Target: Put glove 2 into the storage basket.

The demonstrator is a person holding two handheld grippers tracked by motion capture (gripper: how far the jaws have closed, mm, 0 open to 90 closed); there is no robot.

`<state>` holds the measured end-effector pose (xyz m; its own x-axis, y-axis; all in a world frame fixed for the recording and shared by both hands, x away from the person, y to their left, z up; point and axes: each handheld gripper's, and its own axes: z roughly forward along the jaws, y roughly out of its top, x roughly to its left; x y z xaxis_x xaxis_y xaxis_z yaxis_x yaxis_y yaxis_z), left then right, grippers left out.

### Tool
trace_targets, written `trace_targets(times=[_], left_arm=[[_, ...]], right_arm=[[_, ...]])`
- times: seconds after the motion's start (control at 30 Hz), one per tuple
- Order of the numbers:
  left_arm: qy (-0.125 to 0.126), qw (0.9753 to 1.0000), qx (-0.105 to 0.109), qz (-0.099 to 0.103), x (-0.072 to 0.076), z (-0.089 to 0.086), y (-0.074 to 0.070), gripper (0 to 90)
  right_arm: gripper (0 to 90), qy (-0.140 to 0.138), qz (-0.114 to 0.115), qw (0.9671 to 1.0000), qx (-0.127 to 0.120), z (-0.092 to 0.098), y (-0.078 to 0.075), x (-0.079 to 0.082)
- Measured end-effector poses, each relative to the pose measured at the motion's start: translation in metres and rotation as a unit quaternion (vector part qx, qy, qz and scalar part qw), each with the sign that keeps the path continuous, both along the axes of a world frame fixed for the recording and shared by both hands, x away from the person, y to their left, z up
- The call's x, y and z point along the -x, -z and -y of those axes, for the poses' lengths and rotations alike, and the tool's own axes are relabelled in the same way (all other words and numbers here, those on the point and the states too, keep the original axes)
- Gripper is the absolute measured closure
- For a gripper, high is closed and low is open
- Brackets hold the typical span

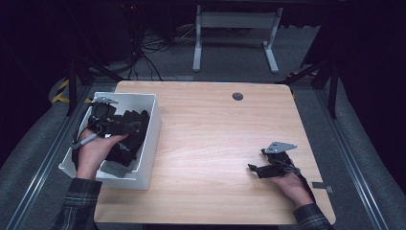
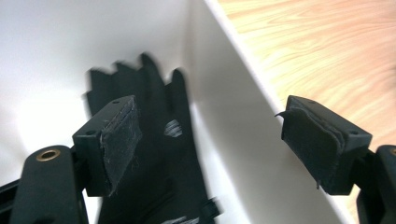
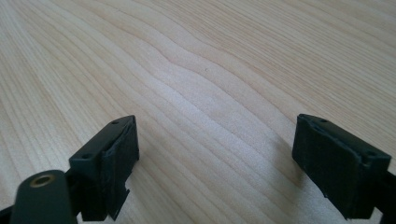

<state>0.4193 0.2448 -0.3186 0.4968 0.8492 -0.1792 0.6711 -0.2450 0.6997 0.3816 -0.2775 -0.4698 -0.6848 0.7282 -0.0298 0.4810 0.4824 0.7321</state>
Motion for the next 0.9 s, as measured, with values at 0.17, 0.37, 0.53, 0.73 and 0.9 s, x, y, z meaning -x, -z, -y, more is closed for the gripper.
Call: trace_targets(times=[0.17, 0.37, 0.53, 0.73, 0.9], left_arm=[[0.031, 0.9994, 0.007, 0.010, 0.001, 0.024, -0.007, 20.2], [0.071, 0.9972, 0.015, 0.018, 0.003, 0.056, -0.011, 20.2], [0.097, 0.9950, 0.017, 0.019, 0.005, 0.081, -0.011, 20.3], [0.137, 0.9902, 0.022, 0.018, 0.009, 0.115, -0.005, 20.3], [0.167, 0.9856, 0.020, 0.021, 0.013, 0.141, 0.004, 20.2]], right_arm=[[15.2, 0.000, 0.000, 1.0000, 0.000, 0.000, 0.000, 0.000], [15.2, 0.000, 0.000, 1.0000, 0.000, 0.000, 0.000, 0.000], [15.2, 0.000, 0.000, 1.0000, 0.000, 0.000, 0.000, 0.000], [15.2, 0.000, 0.000, 1.0000, 0.000, 0.000, 0.000, 0.000], [15.2, 0.000, 0.000, 1.0000, 0.000, 0.000, 0.000, 0.000]])
